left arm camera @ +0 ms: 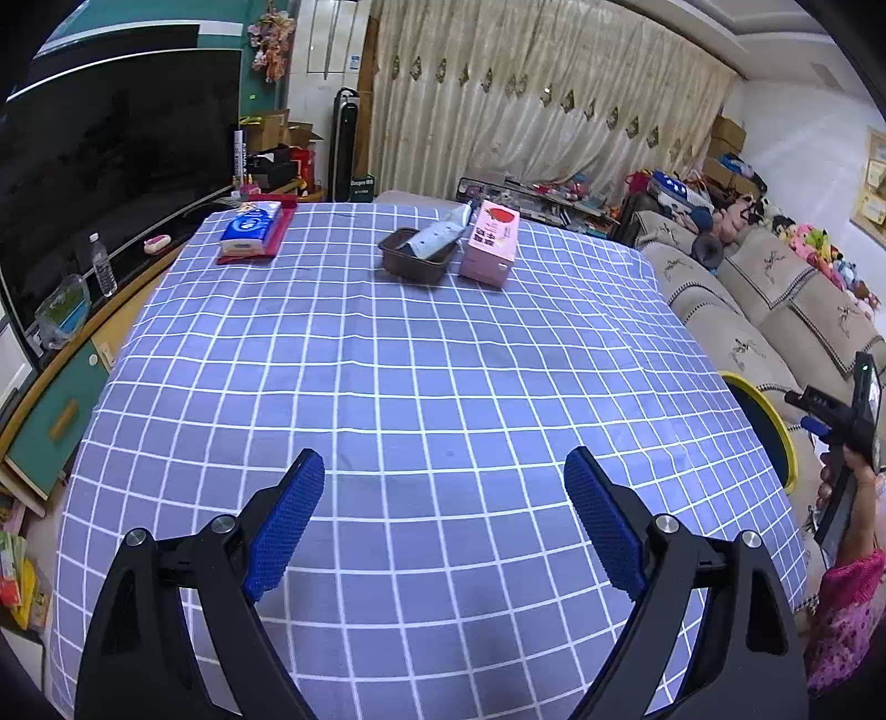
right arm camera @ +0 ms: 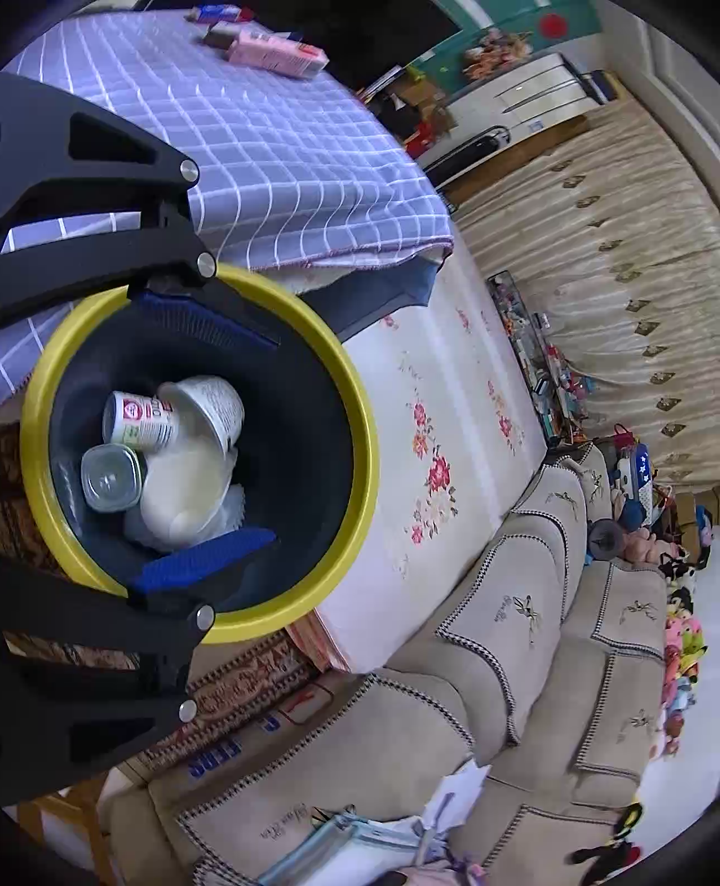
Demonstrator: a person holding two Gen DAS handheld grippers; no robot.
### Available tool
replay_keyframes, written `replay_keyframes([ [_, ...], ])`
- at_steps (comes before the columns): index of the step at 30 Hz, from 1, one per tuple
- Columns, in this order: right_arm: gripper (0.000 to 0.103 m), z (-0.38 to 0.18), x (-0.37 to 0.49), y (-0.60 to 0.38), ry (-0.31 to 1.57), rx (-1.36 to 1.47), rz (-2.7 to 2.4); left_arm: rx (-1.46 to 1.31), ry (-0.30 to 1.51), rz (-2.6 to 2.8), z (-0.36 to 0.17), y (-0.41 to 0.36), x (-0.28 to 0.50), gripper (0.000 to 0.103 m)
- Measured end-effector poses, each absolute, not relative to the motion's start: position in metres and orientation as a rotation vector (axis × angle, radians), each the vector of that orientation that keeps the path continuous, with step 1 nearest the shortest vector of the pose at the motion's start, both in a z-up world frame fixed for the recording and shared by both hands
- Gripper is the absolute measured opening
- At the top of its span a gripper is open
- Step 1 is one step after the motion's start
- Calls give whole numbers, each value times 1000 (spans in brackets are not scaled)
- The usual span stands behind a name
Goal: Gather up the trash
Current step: 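Carry the pink-dot paper cup into the bin and open the right gripper, then move the left gripper to the pink strawberry milk carton and grasp it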
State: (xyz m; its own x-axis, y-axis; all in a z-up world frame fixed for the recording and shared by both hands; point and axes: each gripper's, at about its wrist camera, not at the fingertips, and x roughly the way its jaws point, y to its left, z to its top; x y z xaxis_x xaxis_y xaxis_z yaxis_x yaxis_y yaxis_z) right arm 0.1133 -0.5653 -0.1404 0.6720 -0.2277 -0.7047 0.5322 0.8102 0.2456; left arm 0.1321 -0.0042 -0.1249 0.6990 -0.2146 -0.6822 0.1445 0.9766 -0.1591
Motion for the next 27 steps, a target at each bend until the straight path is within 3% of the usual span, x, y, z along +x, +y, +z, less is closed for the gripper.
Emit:
replay_keyframes([
  [13, 65, -83, 118, -479, 559, 406, -187, 44, 745, -286, -104, -33, 200, 87],
  [27, 66, -97, 135, -439, 479, 392, -188, 60, 730, -416, -101, -92, 332, 87],
])
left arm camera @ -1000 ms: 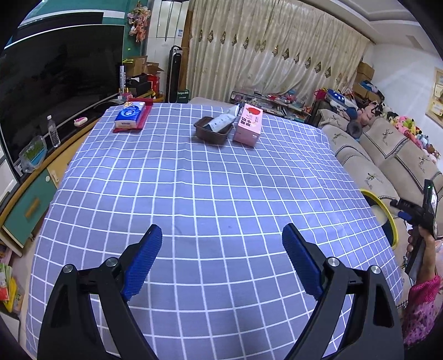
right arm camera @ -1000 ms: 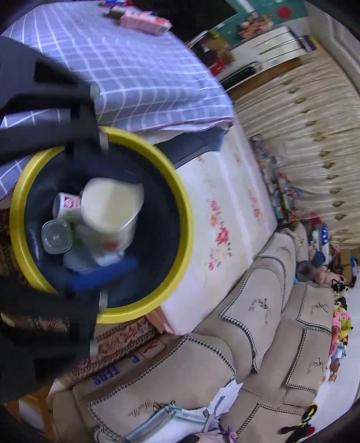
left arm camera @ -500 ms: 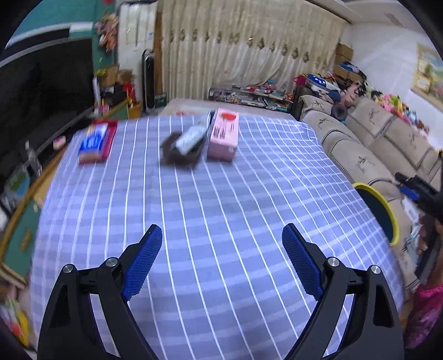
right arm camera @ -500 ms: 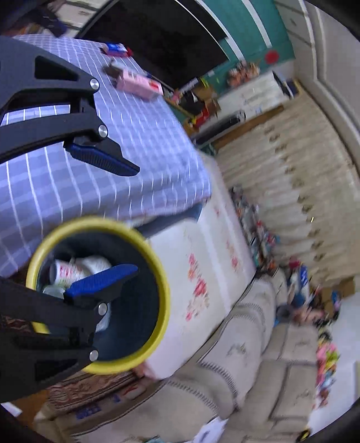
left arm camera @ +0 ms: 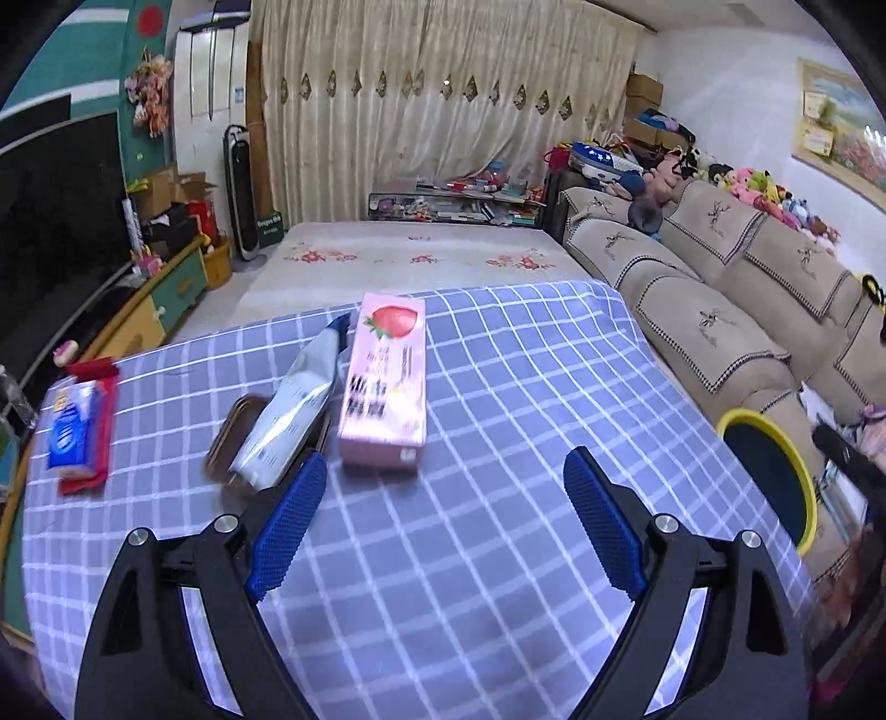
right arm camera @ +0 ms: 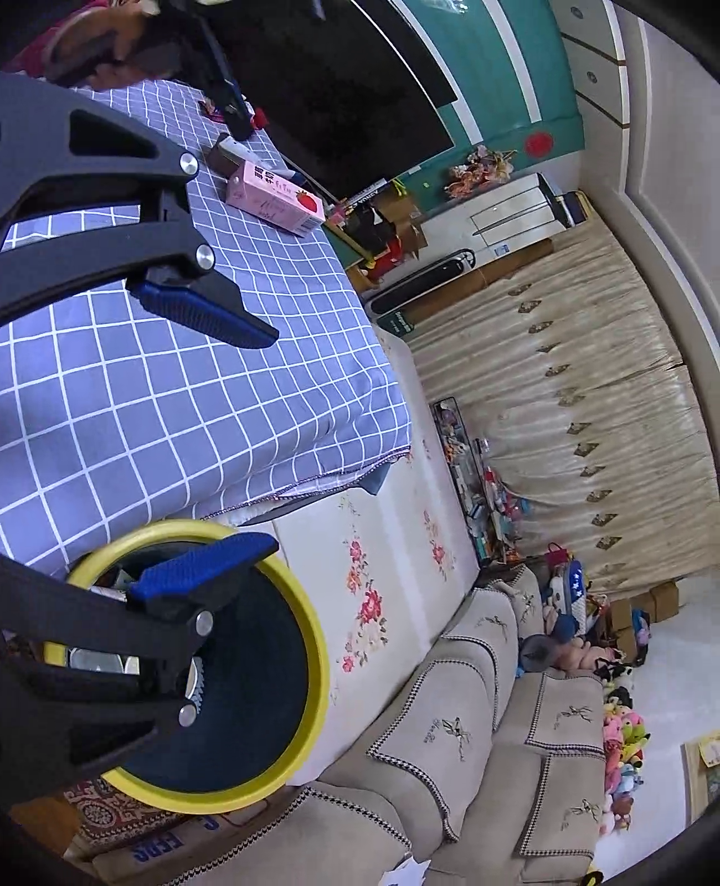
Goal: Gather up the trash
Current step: 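Move the left gripper to the pink strawberry milk carton and grasp it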
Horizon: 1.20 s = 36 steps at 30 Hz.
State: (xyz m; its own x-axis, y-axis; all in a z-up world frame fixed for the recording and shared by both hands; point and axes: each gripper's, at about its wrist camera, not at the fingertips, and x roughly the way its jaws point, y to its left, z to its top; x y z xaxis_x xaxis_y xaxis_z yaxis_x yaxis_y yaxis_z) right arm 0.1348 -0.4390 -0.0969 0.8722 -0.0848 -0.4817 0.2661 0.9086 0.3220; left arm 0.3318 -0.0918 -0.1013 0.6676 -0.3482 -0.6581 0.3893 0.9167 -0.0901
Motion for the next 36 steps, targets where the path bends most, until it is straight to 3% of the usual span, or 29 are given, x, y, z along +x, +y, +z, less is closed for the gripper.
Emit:
replay_keyframes([
  [9, 68, -109, 142, -443, 493, 414, -167, 84, 788, -394, -114, -115, 396, 85],
  [36, 72, -115, 144, -447, 522, 473, -96, 223, 815, -299, -125, -146, 445, 77],
])
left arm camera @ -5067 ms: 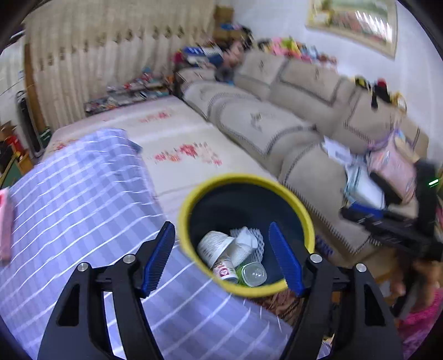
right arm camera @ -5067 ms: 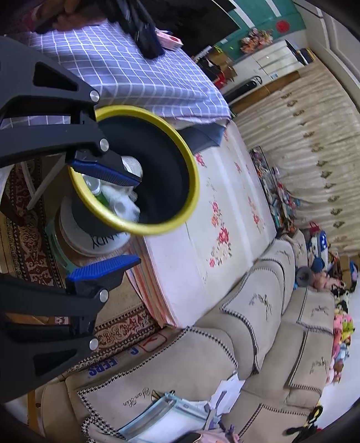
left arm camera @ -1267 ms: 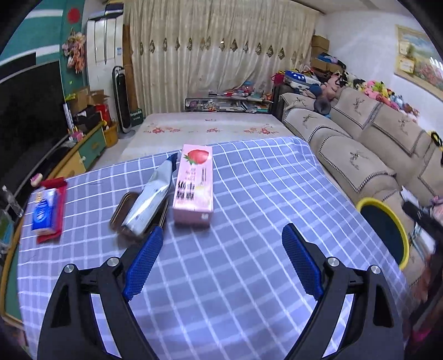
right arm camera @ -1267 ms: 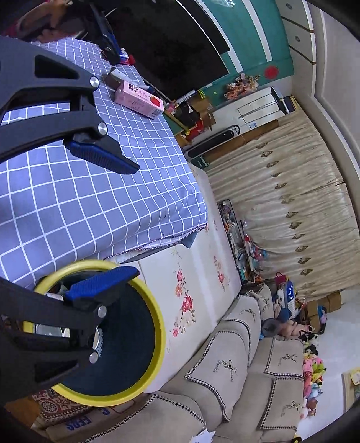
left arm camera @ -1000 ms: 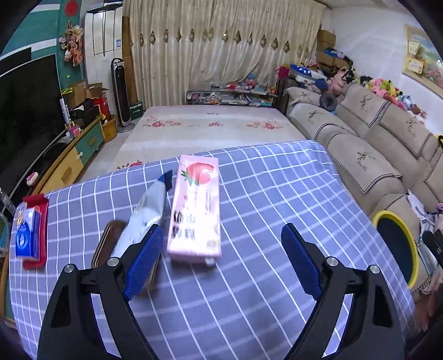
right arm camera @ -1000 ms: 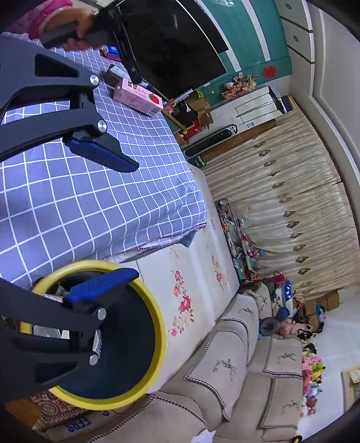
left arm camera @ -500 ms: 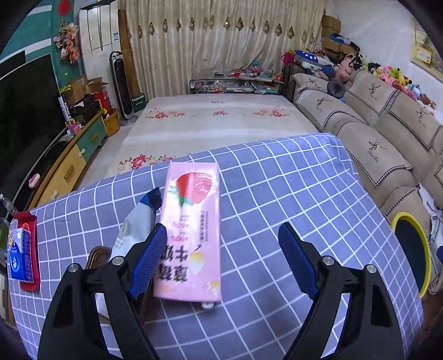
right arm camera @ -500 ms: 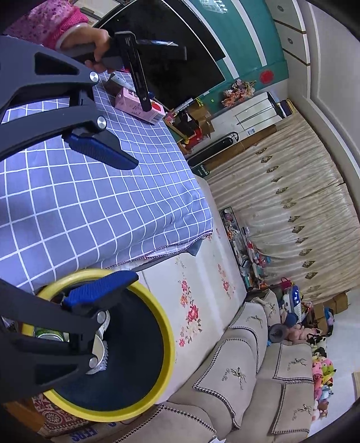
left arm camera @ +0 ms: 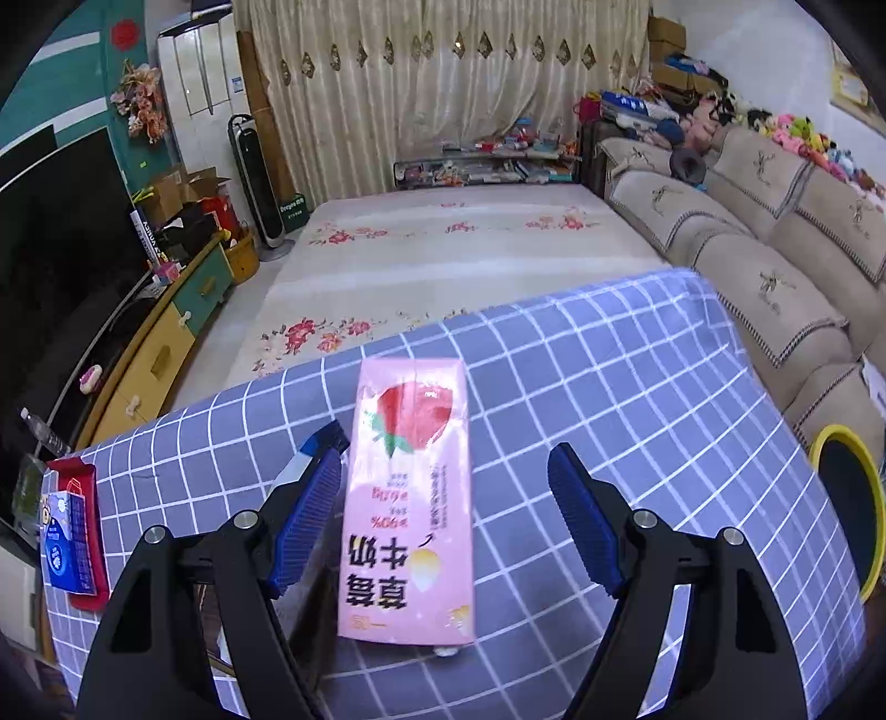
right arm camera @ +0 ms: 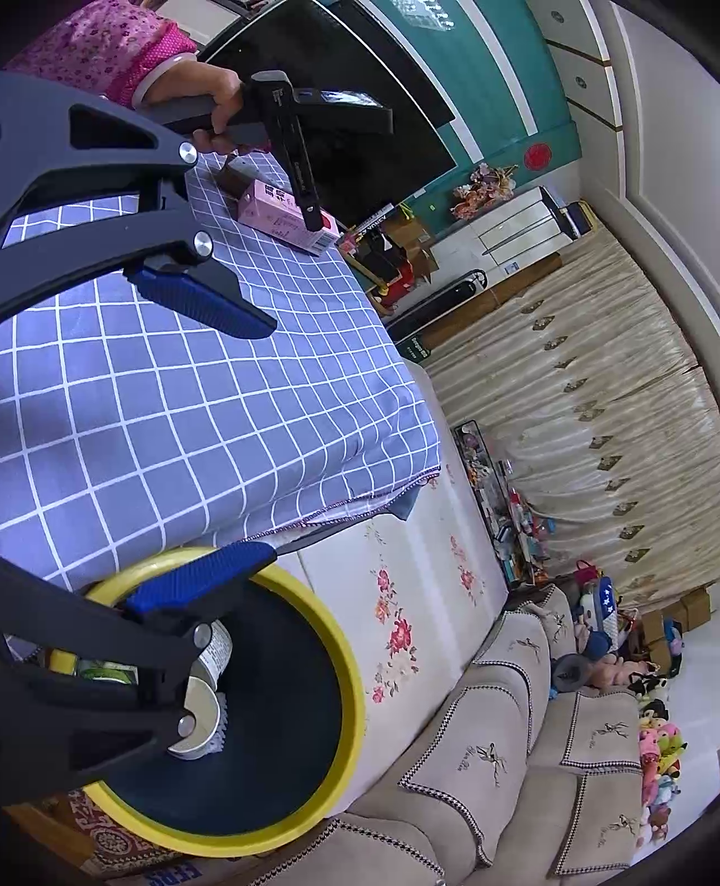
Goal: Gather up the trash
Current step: 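Move the left gripper to the pink strawberry milk carton and grasp it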
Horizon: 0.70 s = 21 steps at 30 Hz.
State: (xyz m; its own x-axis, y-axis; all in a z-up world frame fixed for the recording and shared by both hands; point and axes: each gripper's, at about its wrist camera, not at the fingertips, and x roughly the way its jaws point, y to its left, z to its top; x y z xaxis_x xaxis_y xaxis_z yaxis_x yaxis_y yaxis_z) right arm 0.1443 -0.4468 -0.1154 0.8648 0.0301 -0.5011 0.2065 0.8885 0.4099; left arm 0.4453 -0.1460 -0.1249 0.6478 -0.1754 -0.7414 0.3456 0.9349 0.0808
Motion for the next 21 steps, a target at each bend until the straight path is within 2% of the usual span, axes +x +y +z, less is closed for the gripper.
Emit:
replay_keyframes([
  [5, 74, -115, 145, -448, 523, 479, -93, 217, 851, -283, -135, -142, 453, 77],
  [7, 74, -116, 146, -448, 528, 479, -88, 229, 857, -289, -138, -146, 453, 70],
  [9, 74, -116, 145, -448, 530, 479, -88, 242, 861, -297, -141, -151, 452, 68],
  [16, 74, -117, 146, -447, 543, 478, -88, 260, 887, -291, -152, -166, 458, 67],
  [17, 74, -117, 146, -446, 546, 476, -88, 262, 896, -292, -155, -167, 458, 64],
  [18, 74, -117, 147, -445, 548, 476, -87, 264, 910, -297, -158, -169, 458, 51],
  [21, 74, -116, 147, -445, 545, 477, -88, 266, 920, -322, -161, -173, 448, 49],
])
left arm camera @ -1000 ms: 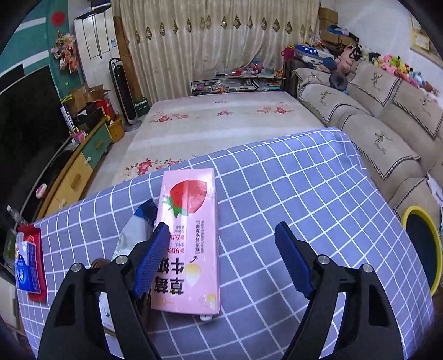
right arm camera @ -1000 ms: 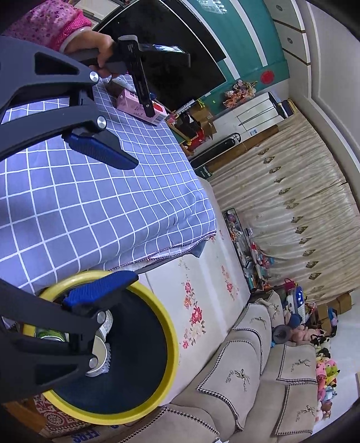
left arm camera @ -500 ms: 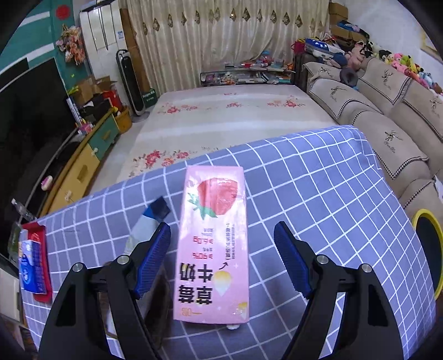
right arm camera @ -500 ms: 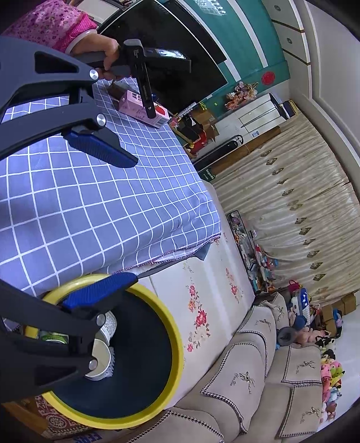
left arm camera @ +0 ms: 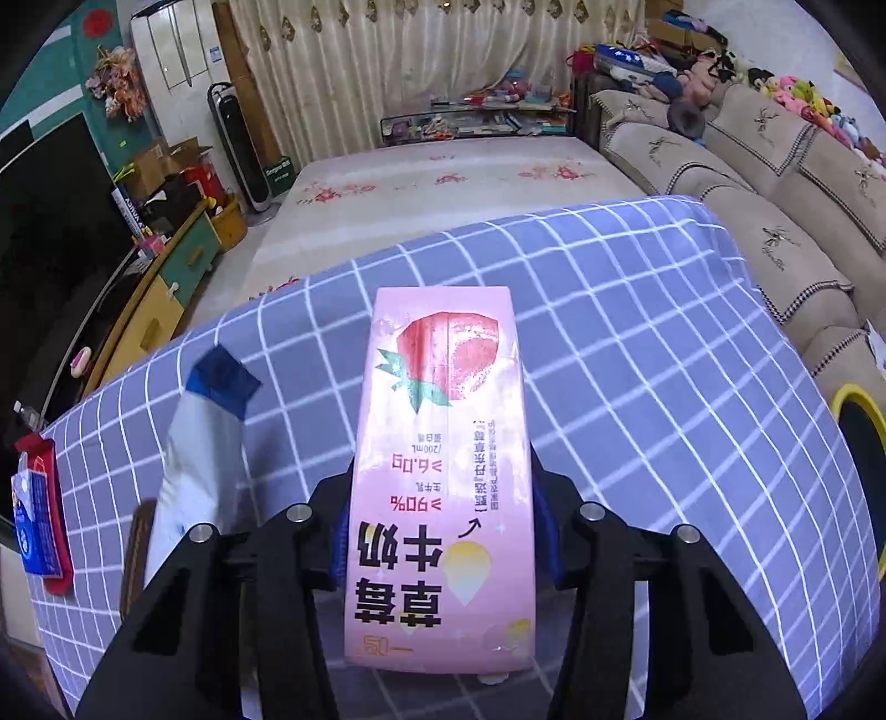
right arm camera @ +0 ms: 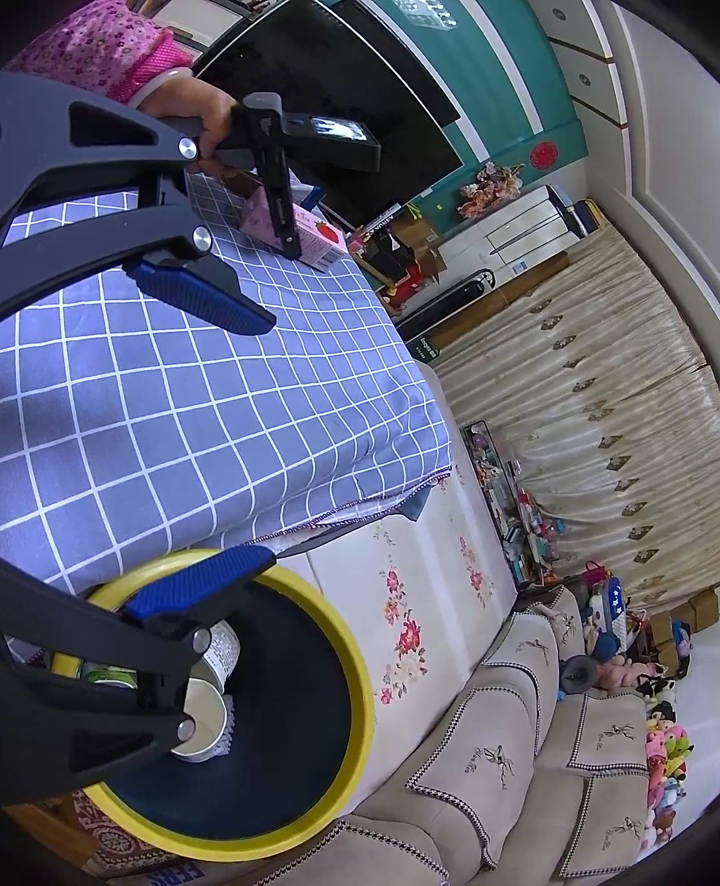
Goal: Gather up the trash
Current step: 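Move the left gripper to the pink strawberry milk carton and grasp it, then carry the pink milk carton into the bin and open the left gripper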
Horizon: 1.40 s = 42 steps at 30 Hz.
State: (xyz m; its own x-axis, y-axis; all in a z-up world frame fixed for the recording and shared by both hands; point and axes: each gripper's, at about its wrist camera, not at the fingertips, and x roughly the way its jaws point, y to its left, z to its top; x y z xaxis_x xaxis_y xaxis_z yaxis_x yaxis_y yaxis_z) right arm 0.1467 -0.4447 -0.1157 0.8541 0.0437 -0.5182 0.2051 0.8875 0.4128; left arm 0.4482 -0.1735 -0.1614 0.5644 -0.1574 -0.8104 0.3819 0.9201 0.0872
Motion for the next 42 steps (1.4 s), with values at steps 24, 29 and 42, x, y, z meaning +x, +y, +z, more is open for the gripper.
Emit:
replay_keyframes([
  [24, 77, -70, -3, -577, 410, 391, -527, 423, 801, -872, -94, -377, 238, 49],
  [29, 77, -79, -24, -604, 416, 421, -569, 465, 865, -936, -113, -443, 235, 49],
  [42, 77, -85, -36, -622, 415, 451, -592, 508, 943, -948, -171, -526, 253, 67],
])
